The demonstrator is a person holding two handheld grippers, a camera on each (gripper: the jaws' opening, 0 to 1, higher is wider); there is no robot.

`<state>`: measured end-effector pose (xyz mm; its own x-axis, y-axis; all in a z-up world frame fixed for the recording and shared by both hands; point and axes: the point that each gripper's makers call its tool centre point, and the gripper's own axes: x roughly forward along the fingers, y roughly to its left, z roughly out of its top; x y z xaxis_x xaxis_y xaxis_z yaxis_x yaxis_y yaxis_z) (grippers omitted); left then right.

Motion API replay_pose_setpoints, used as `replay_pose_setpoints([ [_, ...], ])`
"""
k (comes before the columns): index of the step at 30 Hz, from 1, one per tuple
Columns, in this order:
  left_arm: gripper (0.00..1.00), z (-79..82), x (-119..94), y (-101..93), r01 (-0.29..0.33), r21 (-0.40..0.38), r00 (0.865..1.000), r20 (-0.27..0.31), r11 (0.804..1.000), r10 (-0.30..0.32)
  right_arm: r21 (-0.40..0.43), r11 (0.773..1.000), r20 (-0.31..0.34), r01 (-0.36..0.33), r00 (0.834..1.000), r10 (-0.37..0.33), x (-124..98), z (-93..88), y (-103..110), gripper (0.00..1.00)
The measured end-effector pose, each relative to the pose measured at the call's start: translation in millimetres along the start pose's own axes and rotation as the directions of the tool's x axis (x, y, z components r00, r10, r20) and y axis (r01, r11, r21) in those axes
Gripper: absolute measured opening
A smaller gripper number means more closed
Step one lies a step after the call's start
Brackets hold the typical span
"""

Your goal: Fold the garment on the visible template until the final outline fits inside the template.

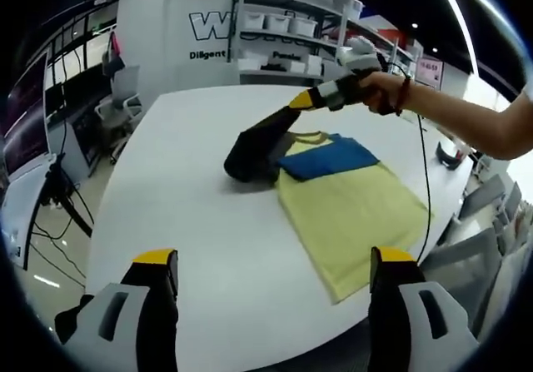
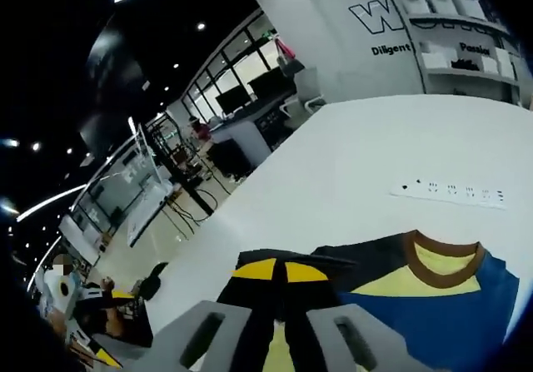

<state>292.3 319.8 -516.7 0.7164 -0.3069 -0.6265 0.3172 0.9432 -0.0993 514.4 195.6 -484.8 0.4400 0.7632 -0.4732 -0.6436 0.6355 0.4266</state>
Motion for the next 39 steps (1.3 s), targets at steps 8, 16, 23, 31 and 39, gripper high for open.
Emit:
replay_pose_setpoints([
  [8, 0.85, 33.5, 14, 3.2, -0.053, 0.127, 0.996, 0.075, 0.990, 0.044, -0.057, 0.994, -0.014, -0.092, 0.996, 0.092, -13, -13.8, 51, 0.00],
  [16, 0.57, 84.9, 39, -11.2, -0.081, 0.278, 0.978, 0.207, 0.957, 0.022, -0.057, 0.985, -0.024, -0.162, 0.987, 0.161, -19, -33.5, 87, 0.00],
  [23, 0.39, 93.9, 63, -27.7, -0.077, 0.375, 0.979, 0.202, 0.924, 0.000, -0.002, 0.982, -0.028, -0.187, 0.982, 0.187, -23, -42.6, 104, 0.00],
  [31, 0.25, 100.6, 77, -38.5, -0.087, 0.445, 0.979, 0.206, 0.891, -0.007, 0.069, 0.980, -0.054, -0.188, 0.980, 0.192, -26, -51.2, 113, 0.00],
  [39, 0.09, 103.4, 81, -42.9, -0.094, 0.473, 0.977, 0.212, 0.876, -0.009, 0.122, 0.977, -0.047, -0.175, 0.982, 0.182, -26, -51.2, 117, 0.00],
])
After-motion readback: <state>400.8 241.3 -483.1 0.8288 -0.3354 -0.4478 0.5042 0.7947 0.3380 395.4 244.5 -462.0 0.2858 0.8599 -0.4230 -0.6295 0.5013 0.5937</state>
